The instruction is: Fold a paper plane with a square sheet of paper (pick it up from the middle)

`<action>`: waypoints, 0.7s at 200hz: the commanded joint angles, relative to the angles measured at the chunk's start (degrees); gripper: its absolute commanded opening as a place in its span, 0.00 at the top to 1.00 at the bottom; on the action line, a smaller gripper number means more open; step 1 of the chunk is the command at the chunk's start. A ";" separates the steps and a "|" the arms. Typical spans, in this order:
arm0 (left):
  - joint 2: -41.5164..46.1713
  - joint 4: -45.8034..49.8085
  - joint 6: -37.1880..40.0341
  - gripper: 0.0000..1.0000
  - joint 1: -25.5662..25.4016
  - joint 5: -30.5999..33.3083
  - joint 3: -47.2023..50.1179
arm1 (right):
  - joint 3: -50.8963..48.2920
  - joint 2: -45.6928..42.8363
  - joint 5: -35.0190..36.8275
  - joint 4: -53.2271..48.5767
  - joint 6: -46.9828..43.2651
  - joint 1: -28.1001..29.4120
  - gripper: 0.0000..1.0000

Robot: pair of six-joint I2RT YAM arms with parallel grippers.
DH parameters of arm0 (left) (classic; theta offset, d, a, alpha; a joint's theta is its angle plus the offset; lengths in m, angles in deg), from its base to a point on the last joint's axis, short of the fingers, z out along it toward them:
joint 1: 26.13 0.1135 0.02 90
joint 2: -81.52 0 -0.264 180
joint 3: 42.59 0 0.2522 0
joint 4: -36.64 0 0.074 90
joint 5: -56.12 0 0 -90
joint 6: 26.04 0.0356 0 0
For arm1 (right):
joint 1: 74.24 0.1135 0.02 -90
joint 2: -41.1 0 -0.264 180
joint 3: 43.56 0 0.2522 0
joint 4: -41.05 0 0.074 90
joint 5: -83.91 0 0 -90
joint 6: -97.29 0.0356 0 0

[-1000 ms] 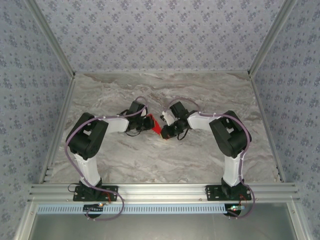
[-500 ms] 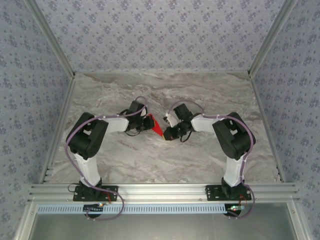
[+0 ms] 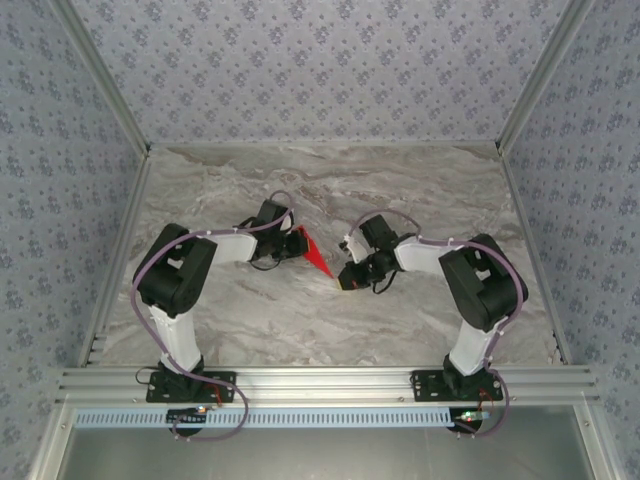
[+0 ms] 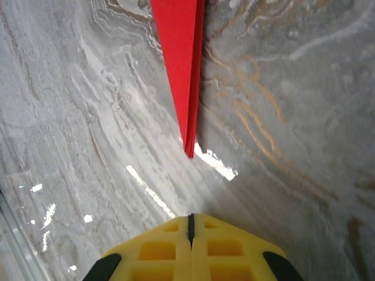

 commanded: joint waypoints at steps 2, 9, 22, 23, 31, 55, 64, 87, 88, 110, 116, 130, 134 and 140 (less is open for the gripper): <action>-3.90 6.86 2.22 0.98 0.64 5.86 1.64 | 3.70 -0.87 0.64 -2.09 2.74 1.13 1.00; -3.88 6.91 2.45 0.98 0.41 5.79 1.49 | 5.45 0.35 0.62 -2.06 2.88 1.63 1.00; -3.86 6.86 2.71 0.98 -0.06 5.59 1.24 | 8.51 3.00 1.28 -1.87 3.05 2.49 1.00; -3.78 6.86 2.80 0.98 -0.07 5.54 1.23 | 8.71 3.20 1.34 -1.80 3.07 2.55 1.00; -3.79 6.69 3.02 0.98 -0.25 5.41 1.18 | 10.42 4.99 1.49 -1.62 3.33 2.87 1.00; -3.60 6.78 3.67 0.98 -0.76 4.98 1.14 | 14.92 8.55 2.16 -1.97 3.61 3.31 1.00; -3.62 6.67 4.00 0.98 -0.86 4.78 1.01 | 16.30 9.59 2.36 -2.32 3.39 3.25 1.00; -3.61 6.60 4.23 0.98 -0.92 4.53 0.79 | 19.47 12.38 2.70 -3.59 2.53 3.16 1.00; -3.61 6.60 4.22 0.98 -0.94 4.53 0.79 | 19.60 12.50 2.71 -3.67 2.50 3.15 1.00; -3.35 6.25 4.57 0.97 -0.90 4.48 0.63 | 19.22 14.11 3.93 -4.50 2.00 2.91 1.00; -3.31 6.29 4.69 0.97 -0.82 4.49 0.46 | 18.75 14.31 4.19 -4.48 1.98 2.82 1.00; -3.20 6.64 5.34 0.97 -0.94 4.68 0.09 | 17.97 14.39 5.02 -4.69 1.85 2.46 1.00; -3.09 6.77 5.51 0.96 -0.86 4.85 -0.09 | 16.52 14.34 5.33 -4.73 1.77 2.39 1.00; -3.05 6.86 5.67 0.95 -0.64 4.96 -0.24 | 15.42 14.22 5.65 -4.76 1.75 2.24 1.00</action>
